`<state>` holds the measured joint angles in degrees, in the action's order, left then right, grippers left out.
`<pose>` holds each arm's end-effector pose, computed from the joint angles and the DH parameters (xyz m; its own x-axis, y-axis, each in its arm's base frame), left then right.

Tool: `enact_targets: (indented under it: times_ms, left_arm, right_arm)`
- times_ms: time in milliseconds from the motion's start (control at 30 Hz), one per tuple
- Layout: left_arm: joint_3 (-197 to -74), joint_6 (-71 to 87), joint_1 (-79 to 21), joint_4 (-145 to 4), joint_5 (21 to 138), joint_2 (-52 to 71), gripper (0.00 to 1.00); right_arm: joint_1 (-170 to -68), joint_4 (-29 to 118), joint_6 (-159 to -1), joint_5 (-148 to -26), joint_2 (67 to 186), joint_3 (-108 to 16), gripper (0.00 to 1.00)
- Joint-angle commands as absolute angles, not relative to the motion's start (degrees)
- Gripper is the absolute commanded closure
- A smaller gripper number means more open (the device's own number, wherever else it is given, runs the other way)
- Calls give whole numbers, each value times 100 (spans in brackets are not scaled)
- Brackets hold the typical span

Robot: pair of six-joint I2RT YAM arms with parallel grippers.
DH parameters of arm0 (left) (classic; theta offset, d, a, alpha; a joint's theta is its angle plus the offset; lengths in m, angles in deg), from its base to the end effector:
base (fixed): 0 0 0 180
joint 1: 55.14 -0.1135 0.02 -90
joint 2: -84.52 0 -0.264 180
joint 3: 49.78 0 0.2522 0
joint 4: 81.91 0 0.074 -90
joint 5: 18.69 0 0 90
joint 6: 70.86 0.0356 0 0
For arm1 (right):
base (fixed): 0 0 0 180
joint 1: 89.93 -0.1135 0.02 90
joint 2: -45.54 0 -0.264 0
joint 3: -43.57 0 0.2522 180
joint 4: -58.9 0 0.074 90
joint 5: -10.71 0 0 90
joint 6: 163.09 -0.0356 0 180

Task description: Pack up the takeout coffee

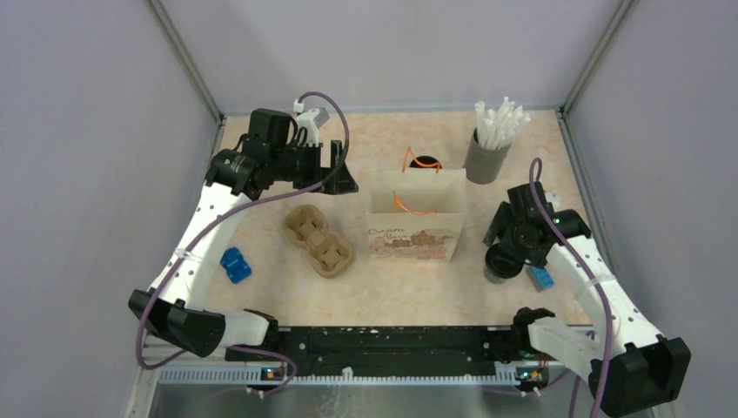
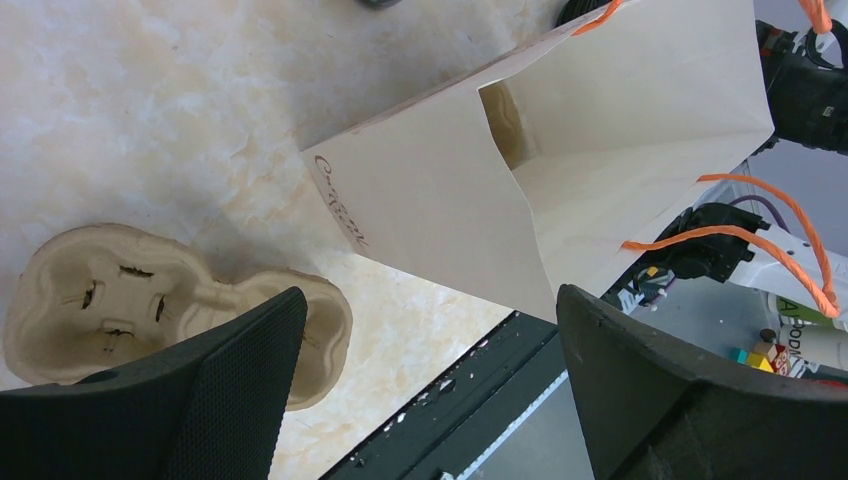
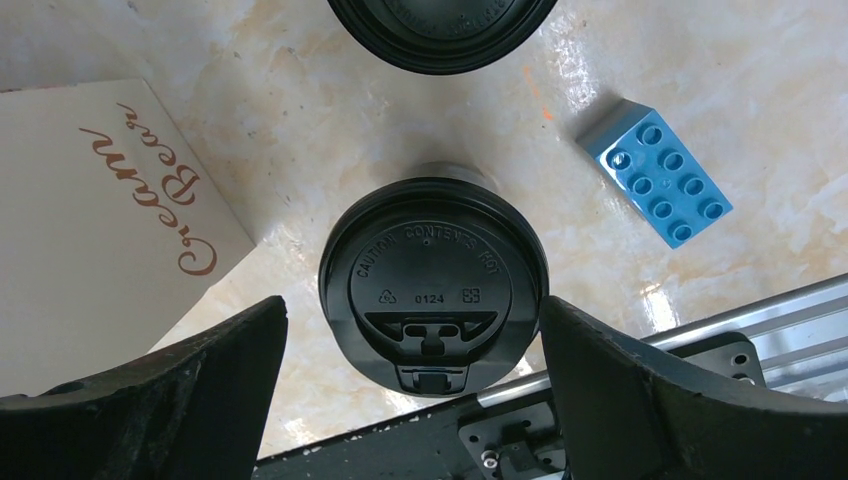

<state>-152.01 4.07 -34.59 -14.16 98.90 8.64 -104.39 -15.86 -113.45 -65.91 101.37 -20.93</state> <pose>0.2384 -0.1070 0.4117 -0.7634 0.0401 -0.6447 0.4535 0.7439 -0.4908 0.1619 0.0332 0.2706 -0.7730 0.4513 -0.4458 0.4574 0.8835 0.1013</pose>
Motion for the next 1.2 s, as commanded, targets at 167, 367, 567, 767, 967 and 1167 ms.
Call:
enact_targets:
  times_ms: [167, 367, 567, 767, 967, 1167]
  left_arm:
    - [-15249, 308, -3450, -1726, 9969, 957, 1]
    - [-15190, 288, -3453, -1765, 9952, 943, 1]
    - [-15205, 271, -3449, -1812, 9957, 898, 1]
    - [-15212, 261, -3449, -1849, 9975, 853, 1]
    - [-15268, 261, -3451, -1868, 10028, 787, 1]
    - [-15377, 270, -3451, -1830, 10083, 706, 1]
  right_arm:
    - [-10369, -1346, -11194, -6636, 10233, -1900, 6]
    - [-10367, -1283, -11149, -6675, 10261, -1827, 10]
    - [-10365, -1235, -11080, -6662, 10354, -1931, 12]
    - [-10365, -1366, -10945, -6767, 10412, -2386, 8]
    - [-10371, -1638, -10793, -6768, 10460, -2658, 9]
    - [-10371, -1813, -10697, -6869, 10427, -2556, 11]
